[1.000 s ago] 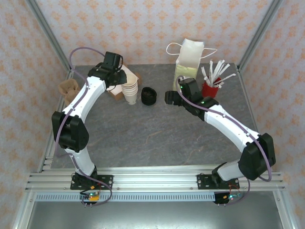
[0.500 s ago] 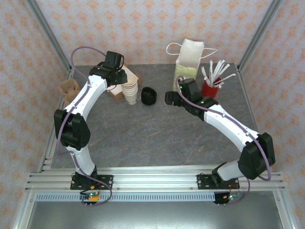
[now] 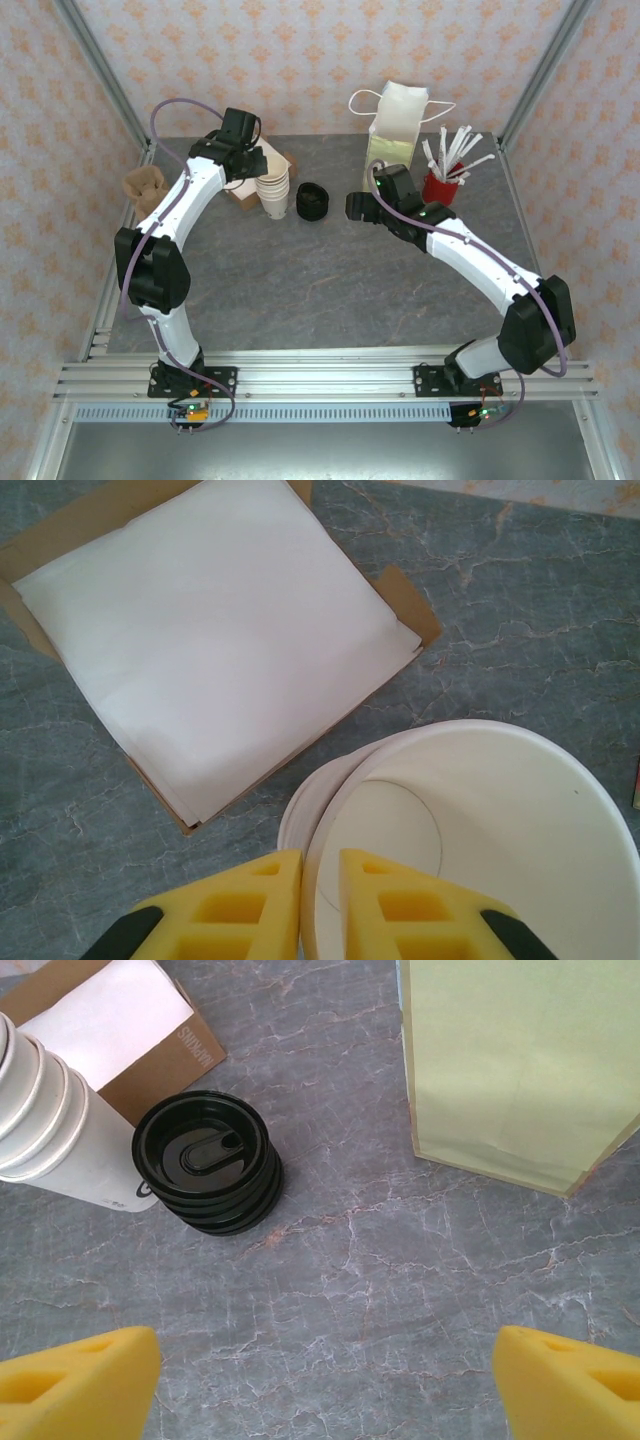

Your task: Pack the takeout coffee

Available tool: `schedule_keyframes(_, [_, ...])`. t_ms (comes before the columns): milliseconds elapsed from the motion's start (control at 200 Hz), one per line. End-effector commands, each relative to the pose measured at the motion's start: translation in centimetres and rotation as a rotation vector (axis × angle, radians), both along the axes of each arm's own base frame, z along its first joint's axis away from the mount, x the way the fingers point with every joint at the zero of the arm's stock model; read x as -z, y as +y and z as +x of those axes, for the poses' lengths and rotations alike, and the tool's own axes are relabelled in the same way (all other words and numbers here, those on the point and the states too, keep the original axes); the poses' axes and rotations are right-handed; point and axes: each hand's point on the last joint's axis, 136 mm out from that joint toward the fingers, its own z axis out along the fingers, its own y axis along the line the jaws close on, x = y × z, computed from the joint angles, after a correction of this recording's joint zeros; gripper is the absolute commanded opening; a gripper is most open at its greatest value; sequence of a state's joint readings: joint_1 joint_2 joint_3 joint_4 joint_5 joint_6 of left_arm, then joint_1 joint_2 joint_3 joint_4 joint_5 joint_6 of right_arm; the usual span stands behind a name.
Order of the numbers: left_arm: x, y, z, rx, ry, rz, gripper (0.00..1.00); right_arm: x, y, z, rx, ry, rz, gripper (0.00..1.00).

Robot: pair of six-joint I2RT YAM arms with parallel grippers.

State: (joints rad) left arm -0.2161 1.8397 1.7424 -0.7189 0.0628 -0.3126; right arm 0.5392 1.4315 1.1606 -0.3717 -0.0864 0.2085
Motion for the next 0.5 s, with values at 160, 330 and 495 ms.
schedule_keyframes(160, [0.1, 0.0, 0.1, -0.004, 0.01, 0.009, 0.12, -0.4, 0.1, 0.1, 0.013, -0.002, -0.005, 0.86])
schedule_keyframes(330, [-0.6, -0.3, 0.3, -0.022, -0.015, -0.029, 0.08, -0.3, 0.1, 0.2, 0.012, 0.0, -0.005, 0.87])
schedule_keyframes(495, [-2.2, -0.4, 0.5, -0.058, -0.065, -0.081, 0.03, -0.4, 0.1, 0.1, 0.012, 0.002, -0.008, 0.87])
